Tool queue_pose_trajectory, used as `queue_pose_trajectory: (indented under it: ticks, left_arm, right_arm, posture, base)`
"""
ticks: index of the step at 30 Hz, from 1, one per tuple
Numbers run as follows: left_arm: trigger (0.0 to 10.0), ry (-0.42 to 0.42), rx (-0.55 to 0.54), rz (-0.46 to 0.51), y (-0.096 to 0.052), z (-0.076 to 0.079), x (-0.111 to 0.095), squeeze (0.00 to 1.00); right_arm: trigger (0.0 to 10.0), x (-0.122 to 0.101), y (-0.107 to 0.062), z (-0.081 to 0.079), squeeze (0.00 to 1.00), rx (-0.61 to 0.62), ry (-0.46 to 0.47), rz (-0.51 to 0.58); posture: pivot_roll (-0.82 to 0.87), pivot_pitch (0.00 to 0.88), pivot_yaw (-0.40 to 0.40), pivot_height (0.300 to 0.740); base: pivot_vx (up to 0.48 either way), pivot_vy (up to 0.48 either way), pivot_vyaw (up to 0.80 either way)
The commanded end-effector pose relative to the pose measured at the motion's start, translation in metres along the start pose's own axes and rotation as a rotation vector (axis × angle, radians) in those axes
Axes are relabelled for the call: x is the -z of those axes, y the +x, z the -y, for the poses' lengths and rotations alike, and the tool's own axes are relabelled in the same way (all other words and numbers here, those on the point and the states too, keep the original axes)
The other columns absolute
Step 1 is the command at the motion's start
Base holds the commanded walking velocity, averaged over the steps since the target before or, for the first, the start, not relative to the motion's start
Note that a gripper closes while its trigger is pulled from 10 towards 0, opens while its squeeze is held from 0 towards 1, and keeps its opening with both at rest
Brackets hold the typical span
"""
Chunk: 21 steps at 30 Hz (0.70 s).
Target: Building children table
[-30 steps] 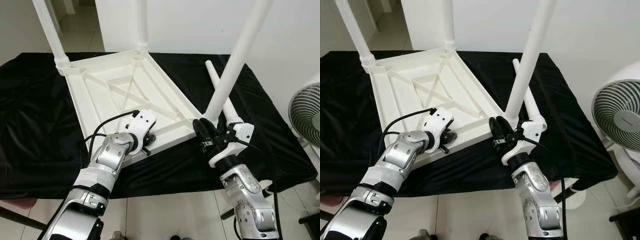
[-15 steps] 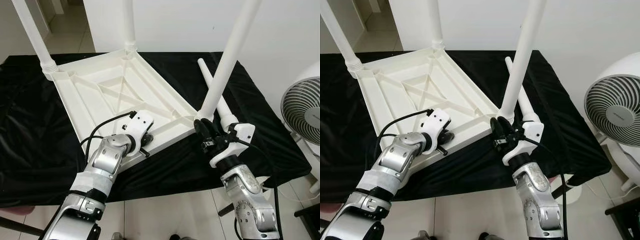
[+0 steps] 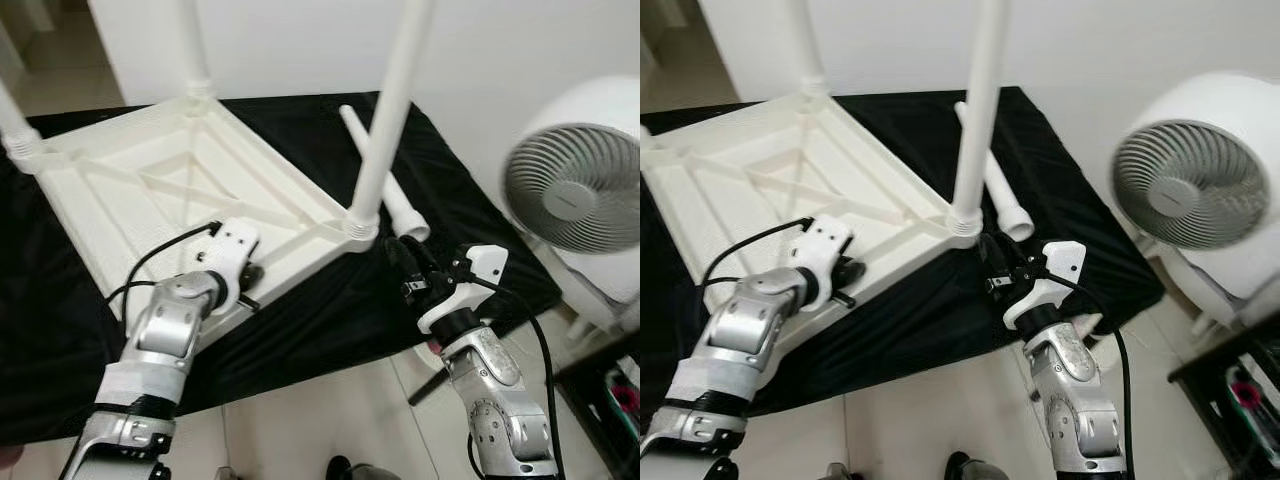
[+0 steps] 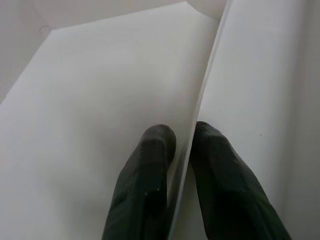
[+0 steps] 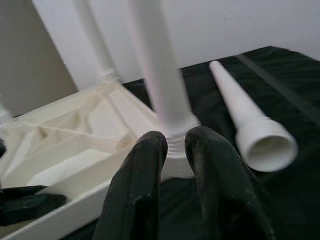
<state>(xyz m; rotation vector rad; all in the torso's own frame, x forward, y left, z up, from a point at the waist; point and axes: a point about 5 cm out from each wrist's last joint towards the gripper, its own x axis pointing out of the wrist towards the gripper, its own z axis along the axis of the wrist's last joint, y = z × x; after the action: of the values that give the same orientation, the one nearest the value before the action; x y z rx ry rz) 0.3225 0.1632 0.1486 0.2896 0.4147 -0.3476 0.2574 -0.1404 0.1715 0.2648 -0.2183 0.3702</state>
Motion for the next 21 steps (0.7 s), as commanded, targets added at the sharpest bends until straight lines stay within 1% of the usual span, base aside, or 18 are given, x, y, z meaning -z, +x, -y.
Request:
queue_pose_trajectory:
  ticks: [1,3,4,6,7,8,15,16,17,20,21]
  left_arm:
    - [0.0,-0.015,-0.303,-0.055,-0.013,-0.03,0.011,0.0]
    - [0.0,-0.027,-0.241,-0.027,-0.013,-0.018,0.005,0.0]
    - [0.0,-0.03,-0.223,-0.02,-0.013,-0.014,0.004,0.0]
    - [0.0,-0.03,-0.223,-0.02,-0.013,-0.014,0.004,0.0]
    - [0.0,-0.042,-0.182,0.002,-0.011,-0.006,-0.002,0.0]
    - [0.0,-0.036,-0.158,0.02,-0.009,0.0,-0.007,0.0]
    - [0.0,-0.026,-0.155,0.054,-0.004,0.008,-0.02,0.0]
    - [1.3,-0.016,-0.16,0.056,-0.002,0.01,-0.022,0.0]
    - [10.0,0.01,-0.153,0.059,0.002,0.015,-0.026,0.0]
    - [10.0,0.041,-0.125,0.076,0.01,0.028,-0.033,0.0]
    - [10.0,0.041,-0.125,0.076,0.01,0.028,-0.033,0.0]
  right_arm:
    - [10.0,0.002,0.0,0.002,0.0,-0.001,-0.005,-0.016]
    - [10.0,0.002,0.0,0.002,0.0,-0.003,-0.006,-0.018]
    - [10.0,0.002,0.0,0.001,0.0,-0.003,-0.006,-0.019]
    - [10.0,0.002,0.0,0.001,0.0,-0.003,-0.006,-0.019]
    - [10.0,0.003,0.001,0.001,0.0,-0.005,-0.006,-0.02]
    - [10.0,0.003,0.001,0.001,0.0,-0.007,-0.006,-0.021]
    - [10.0,0.003,0.0,0.002,0.0,-0.001,-0.013,-0.022]
    - [10.0,0.003,0.0,0.002,0.0,0.0,-0.012,-0.023]
    - [10.0,0.004,0.0,0.002,0.0,0.001,-0.011,-0.024]
    - [10.0,0.004,0.0,0.001,0.0,0.001,-0.01,-0.022]
    - [10.0,0.004,0.0,0.001,0.0,0.001,-0.01,-0.022]
  posture:
    - [0.1,0.099,-0.019,0.74]
    - [0.11,0.101,-0.022,0.74]
    - [0.11,0.101,-0.022,0.74]
    - [0.11,0.101,-0.022,0.74]
    - [0.11,0.101,-0.022,0.74]
    - [0.1,0.101,-0.02,0.74]
    - [0.1,0.104,-0.015,0.74]
    - [0.1,0.104,-0.014,0.74]
    - [0.1,0.103,-0.013,0.74]
    - [0.09,0.103,-0.011,0.74]
    - [0.09,0.103,-0.011,0.74]
  base:
    - [0.0,0.0,0.0]
    - [0.0,0.0,0.0]
    - [0.0,0.0,0.0]
    - [0.0,0.0,0.0]
    - [0.0,0.0,0.0]
    - [0.0,0.0,0.0]
    - [0.0,0.0,0.0]
    - [0.0,0.0,0.0]
    - [0.0,0.0,0.0]
    - [0.0,0.0,0.0]
    - [0.0,0.0,0.0]
